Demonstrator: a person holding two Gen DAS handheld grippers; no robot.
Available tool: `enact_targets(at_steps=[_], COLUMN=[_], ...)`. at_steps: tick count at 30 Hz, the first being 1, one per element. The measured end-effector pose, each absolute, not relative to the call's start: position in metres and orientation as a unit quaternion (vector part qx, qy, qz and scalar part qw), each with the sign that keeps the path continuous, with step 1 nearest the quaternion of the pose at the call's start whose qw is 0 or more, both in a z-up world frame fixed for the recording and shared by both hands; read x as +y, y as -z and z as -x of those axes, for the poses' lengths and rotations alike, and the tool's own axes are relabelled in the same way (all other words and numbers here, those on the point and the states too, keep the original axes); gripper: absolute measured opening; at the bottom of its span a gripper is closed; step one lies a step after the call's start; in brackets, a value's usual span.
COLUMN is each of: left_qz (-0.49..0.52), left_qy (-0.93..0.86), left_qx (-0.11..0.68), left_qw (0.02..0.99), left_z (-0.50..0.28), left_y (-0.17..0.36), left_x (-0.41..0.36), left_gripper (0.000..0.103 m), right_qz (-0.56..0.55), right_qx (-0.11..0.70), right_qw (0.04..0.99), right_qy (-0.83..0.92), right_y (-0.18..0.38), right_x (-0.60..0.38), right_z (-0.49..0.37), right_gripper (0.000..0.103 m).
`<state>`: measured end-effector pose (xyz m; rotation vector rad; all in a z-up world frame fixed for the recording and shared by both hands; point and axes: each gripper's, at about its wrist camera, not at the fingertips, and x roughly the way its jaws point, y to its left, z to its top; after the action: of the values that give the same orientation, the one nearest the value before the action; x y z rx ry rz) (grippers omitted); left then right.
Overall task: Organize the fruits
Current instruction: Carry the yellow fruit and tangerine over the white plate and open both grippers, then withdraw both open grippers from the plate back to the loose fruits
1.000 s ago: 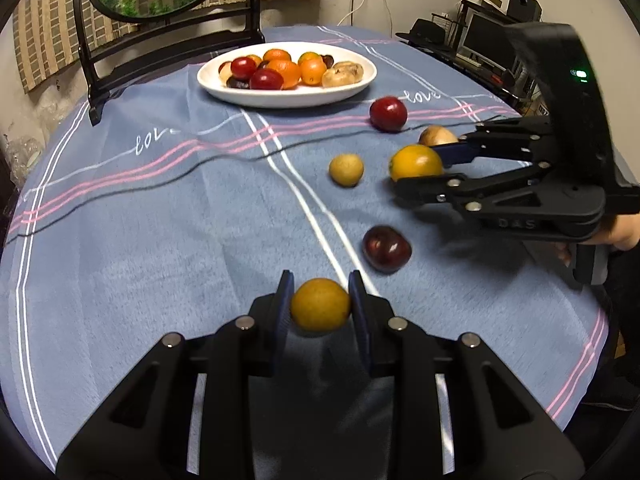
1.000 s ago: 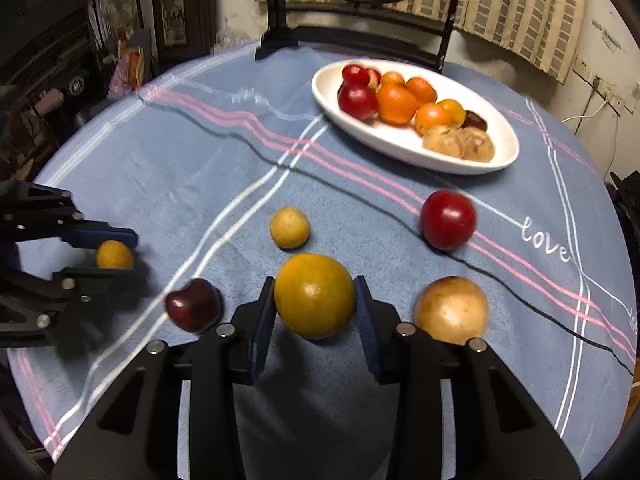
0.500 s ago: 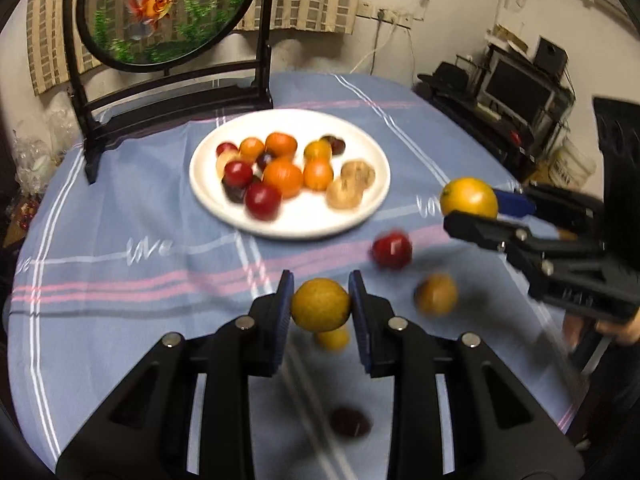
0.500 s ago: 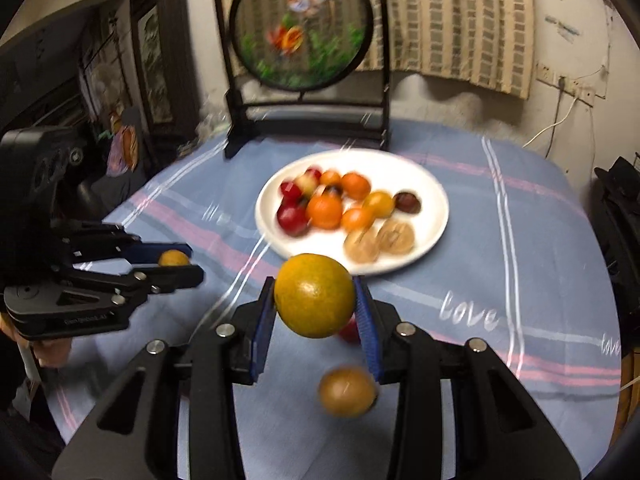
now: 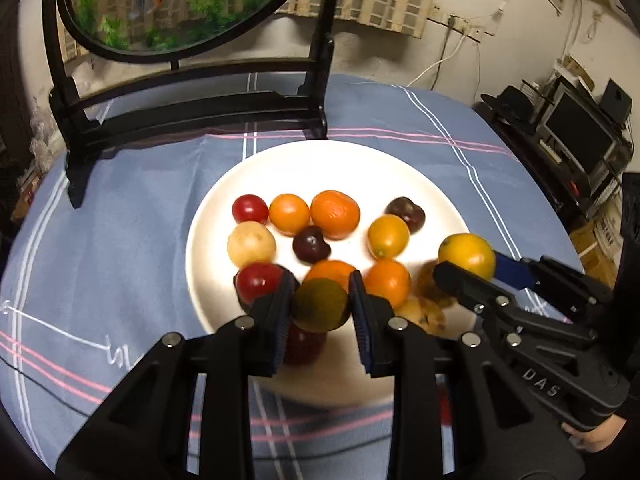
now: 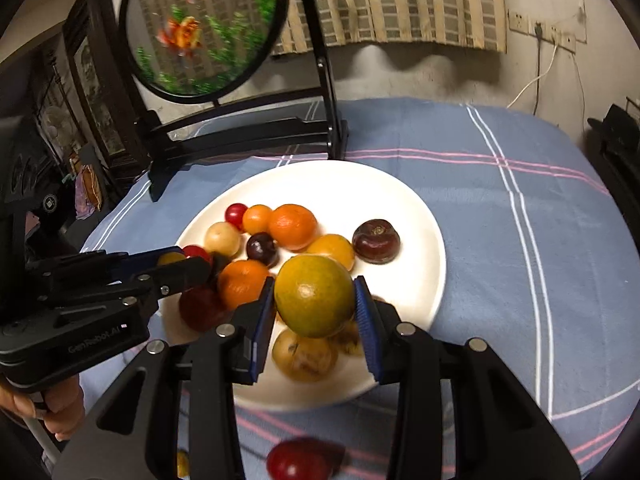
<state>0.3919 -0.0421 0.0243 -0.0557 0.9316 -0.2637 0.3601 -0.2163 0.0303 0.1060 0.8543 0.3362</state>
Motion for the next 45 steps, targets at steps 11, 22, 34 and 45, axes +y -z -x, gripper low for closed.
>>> enact_targets(at_steps=[11, 22, 34, 45], left_qz=[0.087, 0.022, -0.017, -0.009], left_qy=[0.096, 0.084, 0.056, 0.072], left_qx=[0.431, 0.435, 0.450, 0.463], left_qw=[0.893, 0.896, 0.891, 0.884], left_z=[-0.403, -0.316, -0.217, -0.171], left_y=[-0.028, -0.030, -0.001, 0.012], left_x=[-0.026, -0.006, -0.006, -0.012], left_gripper=[0.070, 0.079, 0.079, 0.079], right_qz=[-0.100, -0.095, -0.029, -0.005], right_qx=[0.389, 0.392, 0.398, 0.403], right_qw=[0.904, 0.896, 0.905, 0.905], right_qy=[-0.145, -0.184, -0.145, -0.136], right_y=[-0.033, -0.049, -0.034, -0.022], right_x=[-0.234, -0.256, -0.257, -0.253], right_z=[-0.369, -0.288, -0.190, -0.154], right_gripper=[0.060, 0.060, 0.060, 0.060])
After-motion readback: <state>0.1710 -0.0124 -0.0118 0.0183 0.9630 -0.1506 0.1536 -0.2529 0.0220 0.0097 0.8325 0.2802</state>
